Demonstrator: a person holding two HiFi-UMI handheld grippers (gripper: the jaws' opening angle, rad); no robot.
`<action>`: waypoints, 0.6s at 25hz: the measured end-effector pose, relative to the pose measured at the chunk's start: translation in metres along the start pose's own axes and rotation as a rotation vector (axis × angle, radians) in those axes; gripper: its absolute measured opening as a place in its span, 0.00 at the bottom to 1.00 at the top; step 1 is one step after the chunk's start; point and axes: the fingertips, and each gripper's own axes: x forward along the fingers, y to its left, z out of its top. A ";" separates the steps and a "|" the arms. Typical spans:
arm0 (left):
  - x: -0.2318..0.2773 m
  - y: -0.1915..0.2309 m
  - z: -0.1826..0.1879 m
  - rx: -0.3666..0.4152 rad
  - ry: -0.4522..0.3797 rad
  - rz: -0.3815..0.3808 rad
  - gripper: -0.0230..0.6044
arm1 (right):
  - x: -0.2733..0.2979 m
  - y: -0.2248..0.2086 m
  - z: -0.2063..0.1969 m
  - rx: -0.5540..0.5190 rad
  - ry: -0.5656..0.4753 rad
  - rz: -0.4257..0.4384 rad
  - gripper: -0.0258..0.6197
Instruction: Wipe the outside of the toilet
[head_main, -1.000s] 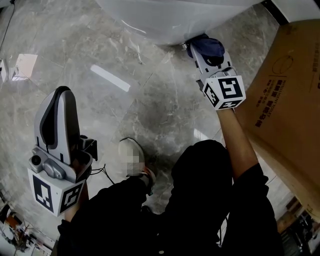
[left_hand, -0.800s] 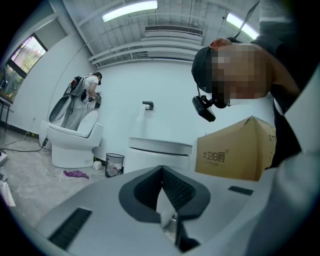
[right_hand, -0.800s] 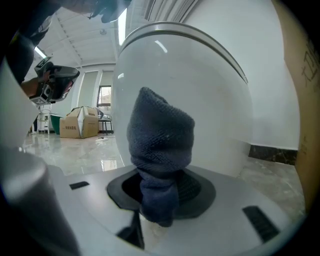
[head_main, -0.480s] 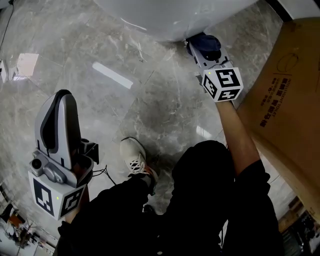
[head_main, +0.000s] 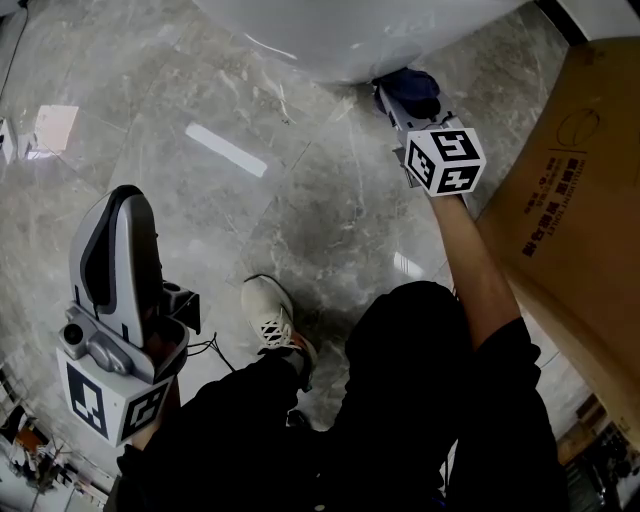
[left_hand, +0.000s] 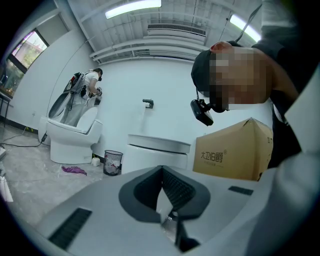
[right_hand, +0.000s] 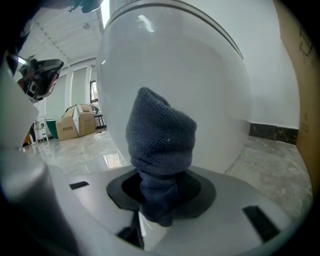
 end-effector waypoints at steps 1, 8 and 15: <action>-0.001 0.000 0.000 -0.002 -0.002 0.001 0.05 | 0.001 0.000 -0.002 0.001 0.009 -0.001 0.23; -0.008 -0.005 0.005 0.048 -0.031 -0.012 0.05 | -0.005 0.003 -0.007 -0.002 0.065 0.029 0.23; -0.004 -0.026 0.008 0.053 -0.039 -0.024 0.05 | -0.053 -0.002 0.026 0.023 0.020 0.017 0.23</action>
